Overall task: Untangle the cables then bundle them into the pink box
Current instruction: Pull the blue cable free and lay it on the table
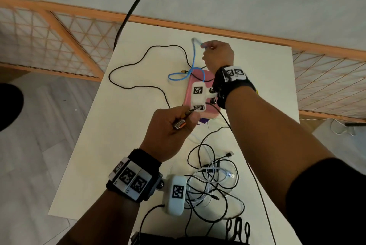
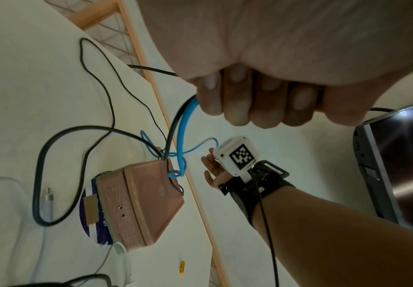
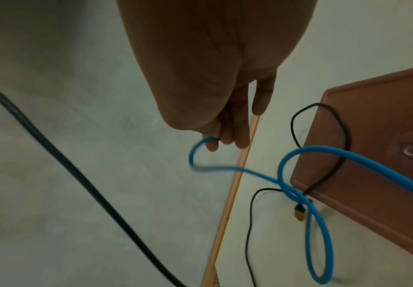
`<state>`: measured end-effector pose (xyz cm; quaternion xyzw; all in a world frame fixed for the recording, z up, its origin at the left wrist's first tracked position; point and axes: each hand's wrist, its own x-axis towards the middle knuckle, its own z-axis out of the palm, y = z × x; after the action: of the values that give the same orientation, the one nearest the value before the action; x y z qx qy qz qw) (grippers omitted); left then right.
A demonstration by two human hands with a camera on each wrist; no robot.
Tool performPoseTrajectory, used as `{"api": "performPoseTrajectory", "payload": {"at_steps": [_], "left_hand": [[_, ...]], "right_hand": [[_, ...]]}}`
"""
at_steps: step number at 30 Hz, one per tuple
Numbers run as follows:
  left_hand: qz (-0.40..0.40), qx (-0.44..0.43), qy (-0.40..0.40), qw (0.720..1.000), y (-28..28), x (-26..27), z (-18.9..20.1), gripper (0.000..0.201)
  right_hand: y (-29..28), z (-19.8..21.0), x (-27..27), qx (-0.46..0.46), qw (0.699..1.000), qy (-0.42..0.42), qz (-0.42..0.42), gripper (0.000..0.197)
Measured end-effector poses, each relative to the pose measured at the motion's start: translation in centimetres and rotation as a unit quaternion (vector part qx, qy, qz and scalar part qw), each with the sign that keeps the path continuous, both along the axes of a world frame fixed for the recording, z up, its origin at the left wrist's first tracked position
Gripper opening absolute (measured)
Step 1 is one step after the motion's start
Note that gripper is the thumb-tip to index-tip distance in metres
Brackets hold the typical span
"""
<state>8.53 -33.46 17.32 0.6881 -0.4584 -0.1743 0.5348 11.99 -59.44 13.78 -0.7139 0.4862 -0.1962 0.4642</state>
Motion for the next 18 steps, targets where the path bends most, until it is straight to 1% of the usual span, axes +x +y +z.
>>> {"api": "performPoseTrajectory", "payload": {"at_steps": [2,3,4,5,6,7,8,9,10,11,12,13,15,17,18], "left_hand": [[0.003,0.002,0.011,1.000,0.2,0.2,-0.4,0.043],[0.003,0.002,0.018,1.000,0.2,0.2,-0.5,0.044],[0.002,0.000,0.024,1.000,0.2,0.2,-0.7,0.044],[0.001,0.001,0.027,1.000,0.3,0.3,-0.9,0.043],[-0.001,0.002,0.028,1.000,0.3,0.2,-1.1,0.042],[-0.002,0.005,0.031,1.000,0.3,0.2,-1.2,0.041],[-0.002,0.008,0.034,0.999,0.3,0.1,-1.4,0.041],[-0.003,0.011,0.036,0.999,0.4,0.0,-1.6,0.040],[-0.003,0.015,0.037,0.999,0.3,-0.1,-1.8,0.040],[-0.002,0.018,0.037,0.999,0.2,-0.2,-1.9,0.041],[0.001,0.019,0.037,0.999,0.1,-0.2,-2.0,0.041],[0.004,0.018,0.037,0.999,-0.1,-0.3,-2.1,0.041],[0.009,0.016,0.042,0.999,-0.3,-0.5,-2.0,0.042],[0.012,0.016,0.063,0.998,-0.5,-0.6,-2.0,0.046],[0.010,0.015,0.078,0.997,-0.5,-0.7,-2.0,0.047]], "right_hand": [[-0.1,-0.6,0.5,0.053,0.998,0.018,0.033,0.032],[-0.2,-0.9,0.8,0.091,0.993,0.048,0.064,0.037],[-0.3,-1.1,0.9,0.110,0.987,0.076,0.092,0.046],[-0.5,-1.6,1.0,0.116,0.981,0.100,0.120,0.055],[-0.5,-1.7,0.7,0.102,0.976,0.122,0.148,0.065],[-0.8,-2.2,0.3,0.080,0.971,0.154,0.162,0.073],[-0.8,-2.1,-0.1,0.055,0.967,0.188,0.162,0.076],[-1.1,-2.3,-0.5,0.032,0.962,0.216,0.162,0.072],[-1.2,-2.1,-1.1,0.006,0.963,0.222,0.152,0.062],[-1.1,-2.1,-1.8,-0.019,0.969,0.207,0.135,0.051],[-0.9,-1.9,-2.8,-0.040,0.977,0.173,0.114,0.042],[-0.4,-1.7,-4.0,-0.055,0.983,0.143,0.098,0.036],[1.2,-1.8,-7.2,-0.058,0.987,0.129,0.079,0.027],[3.0,-2.8,-11.1,-0.032,0.979,0.177,0.094,0.023],[4.0,-3.4,-13.1,-0.015,0.968,0.226,0.110,0.023]]}}
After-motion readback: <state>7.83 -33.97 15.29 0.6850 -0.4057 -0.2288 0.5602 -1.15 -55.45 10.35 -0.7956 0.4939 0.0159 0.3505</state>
